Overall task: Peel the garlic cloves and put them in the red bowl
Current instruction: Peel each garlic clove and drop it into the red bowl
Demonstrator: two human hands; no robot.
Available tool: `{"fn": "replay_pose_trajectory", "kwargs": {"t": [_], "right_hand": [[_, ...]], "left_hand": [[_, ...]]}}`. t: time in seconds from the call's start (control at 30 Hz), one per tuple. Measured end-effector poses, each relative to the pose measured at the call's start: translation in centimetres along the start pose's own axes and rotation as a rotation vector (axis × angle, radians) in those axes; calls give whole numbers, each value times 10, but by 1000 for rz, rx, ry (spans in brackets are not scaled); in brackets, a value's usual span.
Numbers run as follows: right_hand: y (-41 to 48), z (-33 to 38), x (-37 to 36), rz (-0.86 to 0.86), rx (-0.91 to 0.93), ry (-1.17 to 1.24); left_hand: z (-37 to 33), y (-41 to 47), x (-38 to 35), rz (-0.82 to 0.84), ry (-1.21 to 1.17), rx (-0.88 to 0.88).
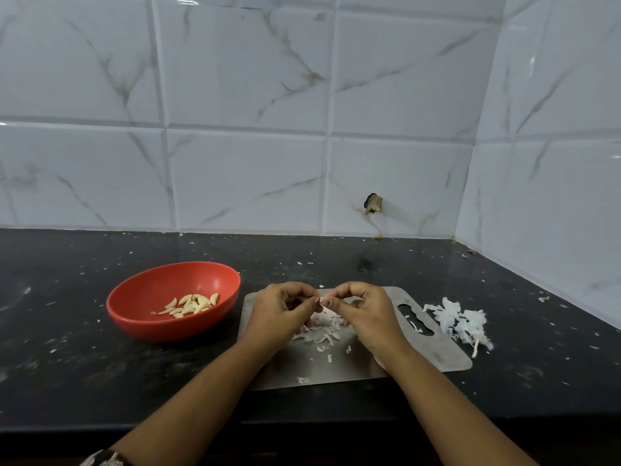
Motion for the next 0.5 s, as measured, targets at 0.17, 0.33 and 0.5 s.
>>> {"fn": "replay_pose_trajectory", "kwargs": {"t": [0.17,0.33,0.5], "right_hand": [[0,4,-4,49,-9,83],[-2,10,-7,89,-11,209],[-3,8,-6,96,-41,251]], "left_hand": [[2,0,-2,16,-97,49],[8,1,-1,24,-157,127],[7,0,0,-17,-102,139]]}}
Point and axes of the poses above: each hand's wrist, its own y-axis towards the middle knuckle, its own x-axis out of the back of the hand, z = x × y, the point moved 7 cm from there along y, towards the middle knuckle, and after that the axes turned 3 degrees about y, right-handed, at the moved point
